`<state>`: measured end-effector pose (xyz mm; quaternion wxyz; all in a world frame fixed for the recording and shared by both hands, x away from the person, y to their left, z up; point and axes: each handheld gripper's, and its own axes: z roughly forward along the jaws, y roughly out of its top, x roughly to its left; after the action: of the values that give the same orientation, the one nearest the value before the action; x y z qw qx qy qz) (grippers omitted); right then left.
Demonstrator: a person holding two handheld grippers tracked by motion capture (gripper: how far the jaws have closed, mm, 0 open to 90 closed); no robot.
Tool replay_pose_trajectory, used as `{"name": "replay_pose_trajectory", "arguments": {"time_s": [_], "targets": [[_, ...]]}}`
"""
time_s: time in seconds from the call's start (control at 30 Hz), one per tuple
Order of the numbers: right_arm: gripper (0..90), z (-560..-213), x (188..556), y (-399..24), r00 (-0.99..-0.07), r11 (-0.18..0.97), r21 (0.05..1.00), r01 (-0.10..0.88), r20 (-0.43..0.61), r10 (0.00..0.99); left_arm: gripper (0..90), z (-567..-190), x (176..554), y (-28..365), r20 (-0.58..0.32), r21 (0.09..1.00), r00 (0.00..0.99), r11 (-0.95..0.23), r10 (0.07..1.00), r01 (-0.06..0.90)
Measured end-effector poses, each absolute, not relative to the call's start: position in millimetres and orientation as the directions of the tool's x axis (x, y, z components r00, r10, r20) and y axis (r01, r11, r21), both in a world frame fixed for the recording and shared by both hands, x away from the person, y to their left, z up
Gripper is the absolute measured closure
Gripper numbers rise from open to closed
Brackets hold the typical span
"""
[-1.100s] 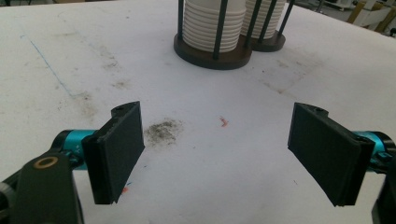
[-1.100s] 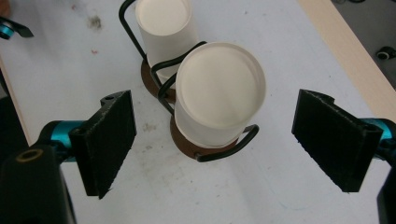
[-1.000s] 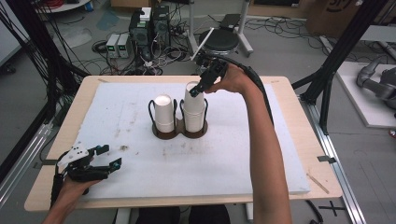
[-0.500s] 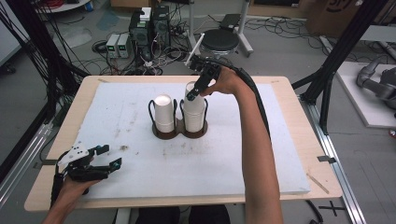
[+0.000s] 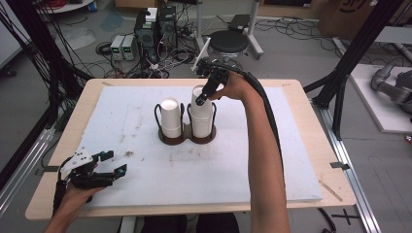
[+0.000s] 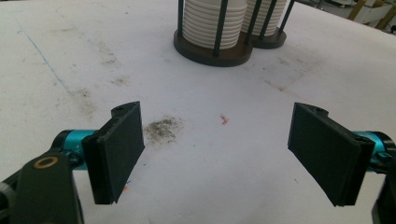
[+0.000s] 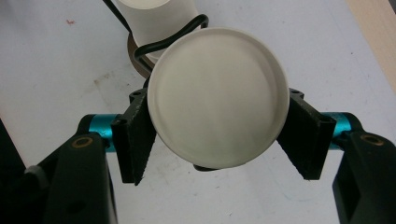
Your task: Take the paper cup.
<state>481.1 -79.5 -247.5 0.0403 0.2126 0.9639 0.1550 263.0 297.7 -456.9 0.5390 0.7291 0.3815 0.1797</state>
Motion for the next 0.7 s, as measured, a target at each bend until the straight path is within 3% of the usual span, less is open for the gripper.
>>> {"name": "replay_pose_trajectory", "arguments": {"time_s": [0.7], "targets": [[35.8, -238.6, 476.9, -85.2, -0.9, 0.838, 0.374, 0.397, -0.022, 0.436, 18.3, -456.8, 262.8, 296.8, -0.144, 0.921, 0.644, -0.136, 0.752, 0.364]]}}
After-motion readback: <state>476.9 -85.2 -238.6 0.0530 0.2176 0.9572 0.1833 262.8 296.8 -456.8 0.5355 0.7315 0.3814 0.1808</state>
